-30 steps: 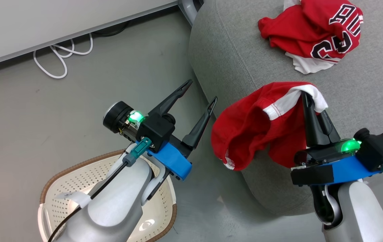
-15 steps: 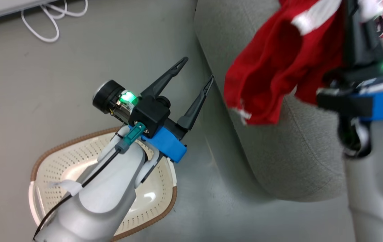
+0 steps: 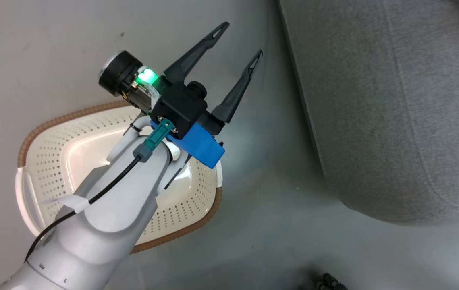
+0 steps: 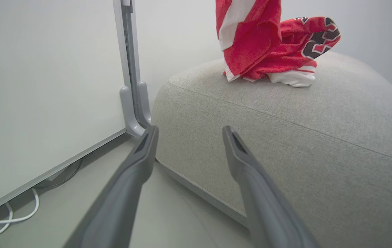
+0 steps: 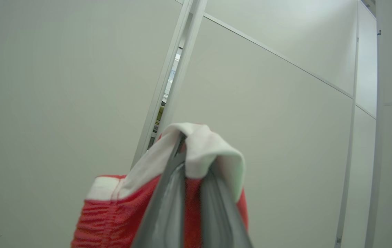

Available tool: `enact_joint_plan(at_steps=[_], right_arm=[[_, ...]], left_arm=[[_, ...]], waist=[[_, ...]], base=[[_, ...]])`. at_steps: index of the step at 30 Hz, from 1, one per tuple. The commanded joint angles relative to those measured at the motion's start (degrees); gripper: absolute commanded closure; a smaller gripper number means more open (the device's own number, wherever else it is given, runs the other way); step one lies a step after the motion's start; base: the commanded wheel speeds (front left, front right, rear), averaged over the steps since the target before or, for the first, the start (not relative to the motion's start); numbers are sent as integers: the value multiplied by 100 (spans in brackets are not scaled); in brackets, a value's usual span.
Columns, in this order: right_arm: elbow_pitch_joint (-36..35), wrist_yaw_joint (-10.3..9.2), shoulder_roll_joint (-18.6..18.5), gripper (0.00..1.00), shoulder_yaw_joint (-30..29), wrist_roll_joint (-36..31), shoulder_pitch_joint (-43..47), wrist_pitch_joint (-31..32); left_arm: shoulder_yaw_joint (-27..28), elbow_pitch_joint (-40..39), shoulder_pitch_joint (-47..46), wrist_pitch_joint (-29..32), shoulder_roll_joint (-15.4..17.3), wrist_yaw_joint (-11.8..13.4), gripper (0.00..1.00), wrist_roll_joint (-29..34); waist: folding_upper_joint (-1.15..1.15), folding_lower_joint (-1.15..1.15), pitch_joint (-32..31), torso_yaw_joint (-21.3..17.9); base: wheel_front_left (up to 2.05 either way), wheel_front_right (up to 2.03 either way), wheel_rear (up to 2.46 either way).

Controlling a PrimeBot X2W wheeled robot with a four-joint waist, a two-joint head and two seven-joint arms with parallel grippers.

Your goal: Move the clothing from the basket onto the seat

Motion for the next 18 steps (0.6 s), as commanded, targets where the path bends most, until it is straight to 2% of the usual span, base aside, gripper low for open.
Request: enact_joint_plan(at_steps=[1,4,8,10,18], right_arm=[[192,1,-289,100,-140,12,-265,-2],[548,1,-761,100,-369,-5,-500,-2],[1111,1,-1076,100,-602,-106,-259,-2],[1352,1,-1043,100,-602,-148,-56,-2],[1946,1,-528,100,-556,-187,609,-2]], left_arm=[[5,-39,-117,-1,49,48,0,42],[-6,-68,-145,3,97,54,0,54],[-35,-95,-128,-3,164,61,0,65],[-41,-103,-122,-3,208,69,0,69],[-71,-221,-170,106,328,86,0,51]], waist=[[0,-1,313,64],[0,-1,444,19],[0,-1,506,-56],[0,-1,520,-99],[0,-1,571,-200]], base=[[0,0,0],[0,0,0],[0,0,0],[0,0,0],[0,0,0]])
